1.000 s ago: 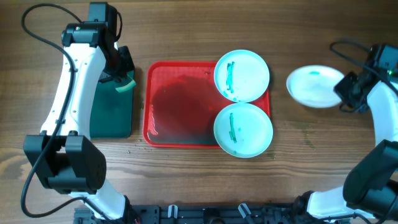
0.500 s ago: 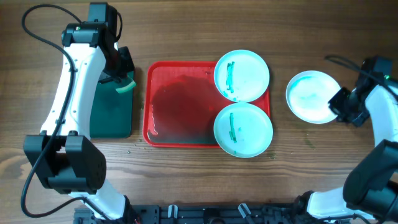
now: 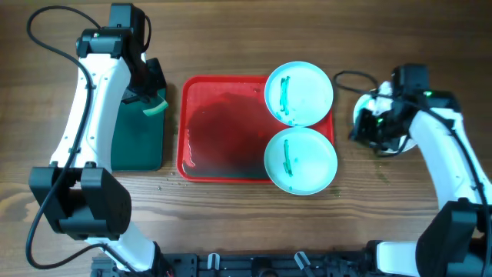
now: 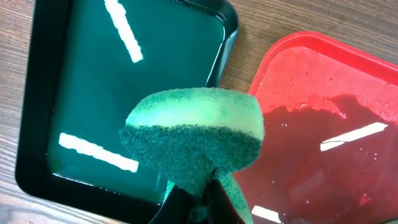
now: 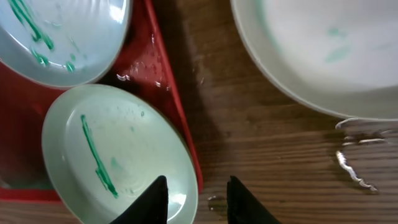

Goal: Clean dirty plates on tray and stack at the side

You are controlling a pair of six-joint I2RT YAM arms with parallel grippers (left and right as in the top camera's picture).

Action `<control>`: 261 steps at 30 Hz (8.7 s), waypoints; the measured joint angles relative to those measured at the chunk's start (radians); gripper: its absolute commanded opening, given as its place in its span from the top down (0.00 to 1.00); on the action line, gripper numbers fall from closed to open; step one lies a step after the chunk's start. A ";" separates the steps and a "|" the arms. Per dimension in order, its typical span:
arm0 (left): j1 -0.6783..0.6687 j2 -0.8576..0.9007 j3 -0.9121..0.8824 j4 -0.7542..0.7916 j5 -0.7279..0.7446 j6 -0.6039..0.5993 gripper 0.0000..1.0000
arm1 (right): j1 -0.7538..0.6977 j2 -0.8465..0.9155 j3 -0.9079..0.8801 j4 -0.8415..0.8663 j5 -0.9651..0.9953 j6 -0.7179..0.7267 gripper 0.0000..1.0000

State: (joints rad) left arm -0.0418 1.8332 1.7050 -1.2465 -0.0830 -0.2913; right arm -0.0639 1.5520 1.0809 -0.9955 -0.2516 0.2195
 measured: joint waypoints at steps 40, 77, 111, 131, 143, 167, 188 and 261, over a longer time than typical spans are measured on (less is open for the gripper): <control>0.000 0.000 0.000 -0.010 0.000 0.000 0.96 | 0.213 -0.007 -0.031 0.048 0.002 0.101 0.96; -0.171 0.142 0.000 0.209 0.108 0.069 0.96 | 0.536 0.447 0.192 0.394 -0.073 0.435 0.96; -0.358 0.428 0.026 -0.076 0.340 0.672 0.96 | 0.534 0.471 0.206 0.398 -0.115 0.394 0.96; -0.317 0.411 0.028 0.107 -0.097 -0.062 0.96 | 0.536 0.475 0.213 0.429 -0.130 0.392 0.96; -0.276 0.422 0.026 -0.047 0.246 0.398 0.96 | 0.540 0.475 0.214 0.416 -0.137 0.361 0.96; -0.320 0.414 0.033 0.156 -0.065 -0.041 0.96 | 0.540 0.476 0.218 0.442 -0.140 0.381 0.96; -0.304 0.428 0.016 0.333 0.397 0.346 0.96 | 0.532 0.476 0.218 0.447 -0.137 0.378 0.96; -0.119 0.162 0.096 0.088 0.249 -0.088 0.96 | 0.830 0.045 0.240 0.077 0.954 0.240 0.95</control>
State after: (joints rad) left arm -0.1604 1.9953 1.8011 -1.1584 0.1665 -0.3794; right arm 0.7658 1.5967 1.3212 -0.9188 0.7025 0.4599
